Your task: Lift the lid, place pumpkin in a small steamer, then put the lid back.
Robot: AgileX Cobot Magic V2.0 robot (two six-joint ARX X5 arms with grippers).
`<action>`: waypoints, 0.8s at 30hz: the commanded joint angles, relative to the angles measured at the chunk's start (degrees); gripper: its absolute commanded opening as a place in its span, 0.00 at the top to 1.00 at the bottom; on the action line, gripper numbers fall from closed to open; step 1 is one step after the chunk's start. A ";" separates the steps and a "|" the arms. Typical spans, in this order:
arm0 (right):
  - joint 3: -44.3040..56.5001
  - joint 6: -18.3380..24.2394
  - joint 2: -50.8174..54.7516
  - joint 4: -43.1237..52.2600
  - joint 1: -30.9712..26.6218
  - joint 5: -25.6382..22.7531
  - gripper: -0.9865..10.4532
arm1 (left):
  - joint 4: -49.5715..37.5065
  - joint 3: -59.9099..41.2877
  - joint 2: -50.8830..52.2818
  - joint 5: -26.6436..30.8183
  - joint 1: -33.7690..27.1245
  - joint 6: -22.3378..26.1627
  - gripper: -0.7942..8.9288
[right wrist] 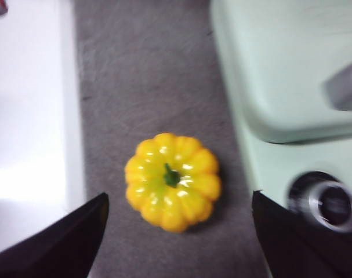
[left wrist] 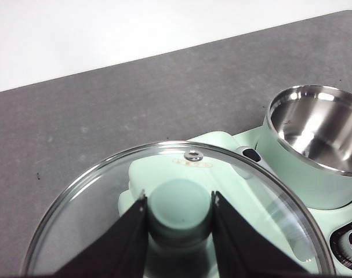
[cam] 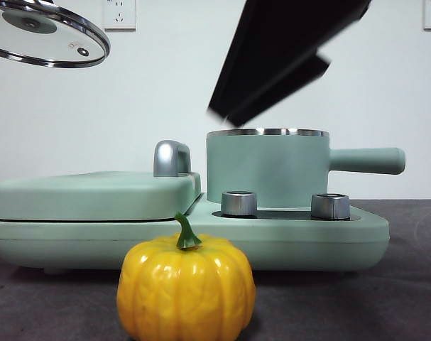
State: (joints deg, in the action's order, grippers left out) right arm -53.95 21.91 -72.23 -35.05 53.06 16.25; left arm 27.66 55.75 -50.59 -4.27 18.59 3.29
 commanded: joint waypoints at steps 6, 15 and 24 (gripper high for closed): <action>-1.11 1.22 -9.44 3.56 3.82 -1.77 0.56 | -1.64 0.87 0.09 0.24 0.11 -0.55 0.90; -1.11 1.75 -15.56 6.62 3.85 -5.05 0.51 | -1.62 0.87 0.09 0.26 0.11 0.13 0.90; -1.11 2.08 -18.78 7.43 4.11 -4.09 0.51 | -1.73 0.87 0.09 0.31 0.11 0.24 0.90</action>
State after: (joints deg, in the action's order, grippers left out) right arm -53.98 23.66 -89.93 -27.86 56.27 11.77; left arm 27.66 55.75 -50.59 -4.21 18.59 3.36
